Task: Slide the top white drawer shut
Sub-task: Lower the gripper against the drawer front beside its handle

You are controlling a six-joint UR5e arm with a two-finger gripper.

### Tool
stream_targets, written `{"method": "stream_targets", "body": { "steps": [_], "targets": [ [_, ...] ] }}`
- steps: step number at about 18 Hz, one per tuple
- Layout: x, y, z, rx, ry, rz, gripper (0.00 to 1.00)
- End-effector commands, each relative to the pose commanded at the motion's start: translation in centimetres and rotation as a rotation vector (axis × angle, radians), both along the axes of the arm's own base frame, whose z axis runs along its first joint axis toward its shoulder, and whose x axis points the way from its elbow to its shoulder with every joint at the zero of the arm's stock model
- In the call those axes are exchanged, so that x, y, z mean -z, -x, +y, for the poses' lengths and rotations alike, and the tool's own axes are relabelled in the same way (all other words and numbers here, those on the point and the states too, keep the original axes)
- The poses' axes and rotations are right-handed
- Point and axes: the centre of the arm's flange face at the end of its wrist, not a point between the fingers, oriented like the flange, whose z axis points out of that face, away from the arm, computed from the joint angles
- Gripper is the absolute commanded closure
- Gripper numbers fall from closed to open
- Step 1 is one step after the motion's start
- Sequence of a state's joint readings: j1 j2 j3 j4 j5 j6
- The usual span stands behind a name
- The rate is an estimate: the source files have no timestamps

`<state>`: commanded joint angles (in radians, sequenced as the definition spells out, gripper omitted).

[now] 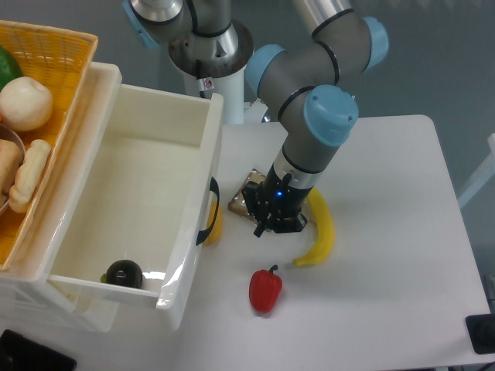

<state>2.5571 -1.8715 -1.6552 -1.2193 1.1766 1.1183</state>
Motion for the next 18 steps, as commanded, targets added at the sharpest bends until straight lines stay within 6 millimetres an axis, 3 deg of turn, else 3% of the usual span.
{"method": "stream_targets", "body": {
  "steps": [7,18],
  "targets": [
    [-0.7,-1.4,0.1,-0.043,-0.04,-0.144,1.0],
    [-2.4,-2.6,-0.3,-0.045,-0.053,-0.181,1.0]
  ]
}}
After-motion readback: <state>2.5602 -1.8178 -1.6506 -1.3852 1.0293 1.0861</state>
